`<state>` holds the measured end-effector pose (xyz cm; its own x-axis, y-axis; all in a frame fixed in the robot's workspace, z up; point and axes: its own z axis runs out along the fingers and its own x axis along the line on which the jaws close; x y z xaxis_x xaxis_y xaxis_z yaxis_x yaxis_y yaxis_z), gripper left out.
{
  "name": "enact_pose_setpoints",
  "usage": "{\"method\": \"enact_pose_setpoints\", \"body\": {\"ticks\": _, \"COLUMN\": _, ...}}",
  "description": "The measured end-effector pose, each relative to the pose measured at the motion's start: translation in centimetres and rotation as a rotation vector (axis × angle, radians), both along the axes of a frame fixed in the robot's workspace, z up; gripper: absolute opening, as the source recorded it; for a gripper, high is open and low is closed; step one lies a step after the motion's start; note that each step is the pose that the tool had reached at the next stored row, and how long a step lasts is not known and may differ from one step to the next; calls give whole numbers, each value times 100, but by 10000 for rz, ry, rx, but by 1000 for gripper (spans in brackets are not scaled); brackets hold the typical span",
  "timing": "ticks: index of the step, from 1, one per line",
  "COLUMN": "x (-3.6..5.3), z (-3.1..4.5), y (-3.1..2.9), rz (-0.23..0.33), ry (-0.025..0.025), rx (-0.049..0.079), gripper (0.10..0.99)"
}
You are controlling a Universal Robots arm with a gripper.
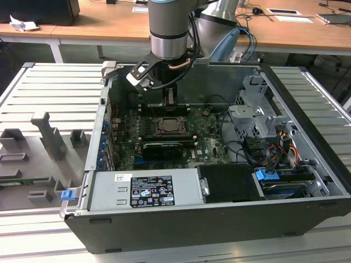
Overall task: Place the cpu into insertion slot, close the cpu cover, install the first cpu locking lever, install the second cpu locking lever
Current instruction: 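Install the first cpu locking lever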
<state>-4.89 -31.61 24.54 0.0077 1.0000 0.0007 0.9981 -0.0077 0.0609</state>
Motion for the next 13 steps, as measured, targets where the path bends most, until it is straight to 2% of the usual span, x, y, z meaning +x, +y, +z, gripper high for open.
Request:
{"method": "enact_pose_setpoints", "body": {"ticks": 4, "x": 2, "z": 56, "y": 0, "rz": 0, "ry": 2, "rx": 0, "gripper": 106}}
{"method": "enact_pose_setpoints", "body": {"ticks": 6, "x": 5, "z": 162, "y": 0, "rz": 2, "ry": 12, "rx": 0, "gripper": 106}}
{"method": "enact_pose_setpoints", "body": {"ticks": 8, "x": 9, "z": 225, "y": 0, "rz": -4, "ry": 98, "rx": 0, "gripper": 106}}
{"method": "enact_pose_setpoints", "body": {"ticks": 10, "x": 9, "z": 281, "y": 0, "rz": -6, "ry": 133, "rx": 5, "gripper": 106}}
{"method": "enact_pose_setpoints", "body": {"ticks": 13, "x": 10, "z": 293, "y": 0, "rz": 1, "ry": 158, "rx": 45, "gripper": 106}}
